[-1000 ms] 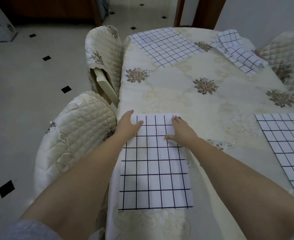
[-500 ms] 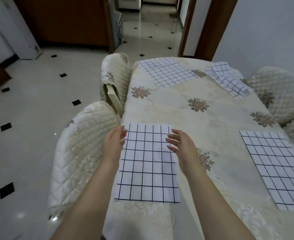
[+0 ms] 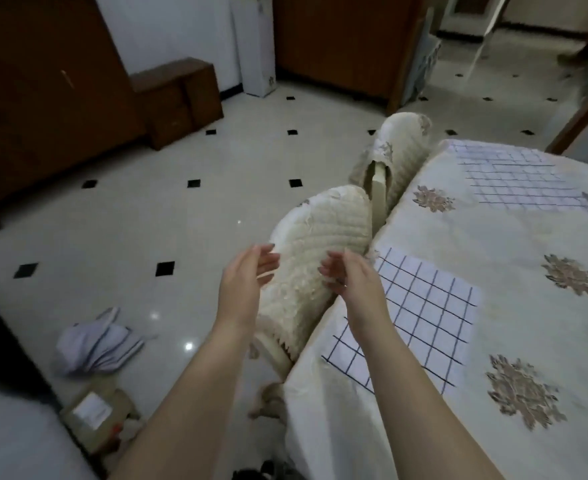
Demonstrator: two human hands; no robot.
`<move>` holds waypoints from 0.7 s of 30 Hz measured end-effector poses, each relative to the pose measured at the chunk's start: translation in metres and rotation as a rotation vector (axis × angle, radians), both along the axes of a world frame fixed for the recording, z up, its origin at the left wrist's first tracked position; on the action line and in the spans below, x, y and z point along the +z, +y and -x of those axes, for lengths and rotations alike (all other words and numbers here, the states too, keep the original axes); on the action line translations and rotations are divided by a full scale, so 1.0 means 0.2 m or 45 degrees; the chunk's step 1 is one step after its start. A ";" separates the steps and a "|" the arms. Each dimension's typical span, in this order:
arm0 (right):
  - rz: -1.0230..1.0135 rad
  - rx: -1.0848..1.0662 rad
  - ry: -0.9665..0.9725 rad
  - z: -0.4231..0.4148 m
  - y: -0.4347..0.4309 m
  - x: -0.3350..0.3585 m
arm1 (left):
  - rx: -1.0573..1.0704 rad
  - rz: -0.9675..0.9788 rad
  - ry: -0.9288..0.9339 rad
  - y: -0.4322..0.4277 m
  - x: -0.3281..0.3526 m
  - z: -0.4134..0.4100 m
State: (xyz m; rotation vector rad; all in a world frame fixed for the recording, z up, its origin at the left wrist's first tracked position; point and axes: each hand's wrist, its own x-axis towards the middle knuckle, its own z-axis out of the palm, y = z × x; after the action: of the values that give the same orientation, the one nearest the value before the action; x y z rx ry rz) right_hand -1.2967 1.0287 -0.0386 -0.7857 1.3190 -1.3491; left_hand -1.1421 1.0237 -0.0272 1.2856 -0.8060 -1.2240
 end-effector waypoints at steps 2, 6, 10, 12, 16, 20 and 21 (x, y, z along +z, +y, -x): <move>0.018 0.107 -0.023 -0.15 -0.02 0.00 | 0.131 0.016 -0.003 0.04 0.00 -0.16; 0.041 0.316 -0.035 -0.43 -0.06 0.02 | 0.337 0.015 -0.011 0.12 -0.01 -0.44; 0.091 0.449 -0.035 -0.65 -0.12 0.03 | 0.477 -0.017 -0.013 0.19 -0.01 -0.66; 0.108 0.493 -0.041 -0.74 -0.15 0.03 | 0.515 -0.043 -0.024 0.21 -0.02 -0.76; 0.085 0.555 -0.051 -0.90 -0.22 0.00 | 0.537 -0.098 -0.055 0.20 -0.07 -0.93; 0.019 0.574 -0.011 -1.05 -0.30 -0.10 | 0.530 -0.161 -0.059 0.12 -0.16 -1.08; -0.005 0.569 0.010 -1.09 -0.33 -0.13 | 0.524 -0.183 -0.058 0.09 -0.19 -1.13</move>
State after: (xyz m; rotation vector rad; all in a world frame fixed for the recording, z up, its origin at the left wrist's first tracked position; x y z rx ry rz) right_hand -1.0787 0.9629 -0.0643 -1.0138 1.0697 -0.9866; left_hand -0.9166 1.0411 -0.0660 1.5119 -0.4580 -0.9348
